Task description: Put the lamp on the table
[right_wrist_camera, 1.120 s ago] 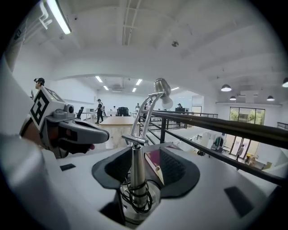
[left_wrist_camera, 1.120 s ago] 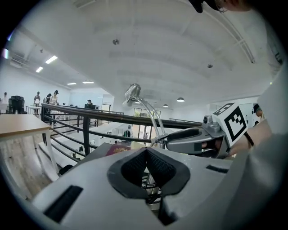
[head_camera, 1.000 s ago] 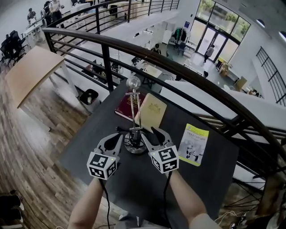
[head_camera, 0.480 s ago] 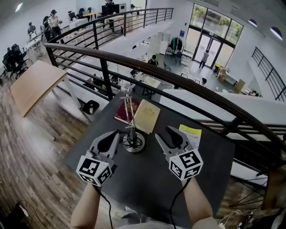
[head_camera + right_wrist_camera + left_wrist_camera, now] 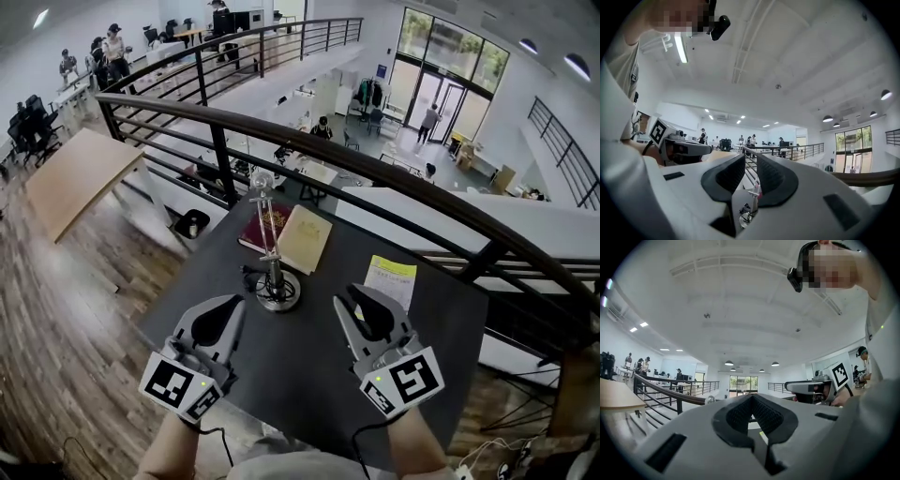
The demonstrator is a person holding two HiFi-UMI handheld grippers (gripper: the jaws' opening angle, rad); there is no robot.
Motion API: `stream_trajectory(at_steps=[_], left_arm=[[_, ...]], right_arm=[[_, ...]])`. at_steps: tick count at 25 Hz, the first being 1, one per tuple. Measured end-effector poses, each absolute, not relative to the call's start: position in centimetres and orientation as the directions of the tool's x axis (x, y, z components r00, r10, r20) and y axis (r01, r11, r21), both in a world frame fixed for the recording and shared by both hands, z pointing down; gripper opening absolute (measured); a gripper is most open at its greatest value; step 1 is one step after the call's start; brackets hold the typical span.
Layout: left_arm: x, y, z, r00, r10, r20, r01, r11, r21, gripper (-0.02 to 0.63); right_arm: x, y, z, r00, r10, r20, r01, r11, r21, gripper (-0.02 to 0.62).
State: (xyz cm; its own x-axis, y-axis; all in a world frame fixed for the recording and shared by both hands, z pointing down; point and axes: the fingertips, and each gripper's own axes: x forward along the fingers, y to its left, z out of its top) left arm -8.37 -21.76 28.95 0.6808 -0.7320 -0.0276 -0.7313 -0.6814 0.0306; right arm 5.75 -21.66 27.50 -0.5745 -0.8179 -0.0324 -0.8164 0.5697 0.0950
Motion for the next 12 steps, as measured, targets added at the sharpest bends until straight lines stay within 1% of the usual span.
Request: stream_trajectory(at_steps=[6, 12], left_arm=[[-7.7, -18.1, 29.3, 0.722, -0.691, -0.037, -0.691, -0.722, 0.008, 0.005], [-7.9, -15.3, 29.3, 0.700, -0.707, -0.100, -0.706, -0.706, 0.056, 0.005]], right_arm=[[4.5, -18.6, 27.5, -0.600, -0.798, -0.058, -0.799, 0.596, 0.074, 0.050], [4.4, -16.0, 31.2, -0.611, -0.791, 0.011, -0.791, 0.611, 0.000, 0.020]])
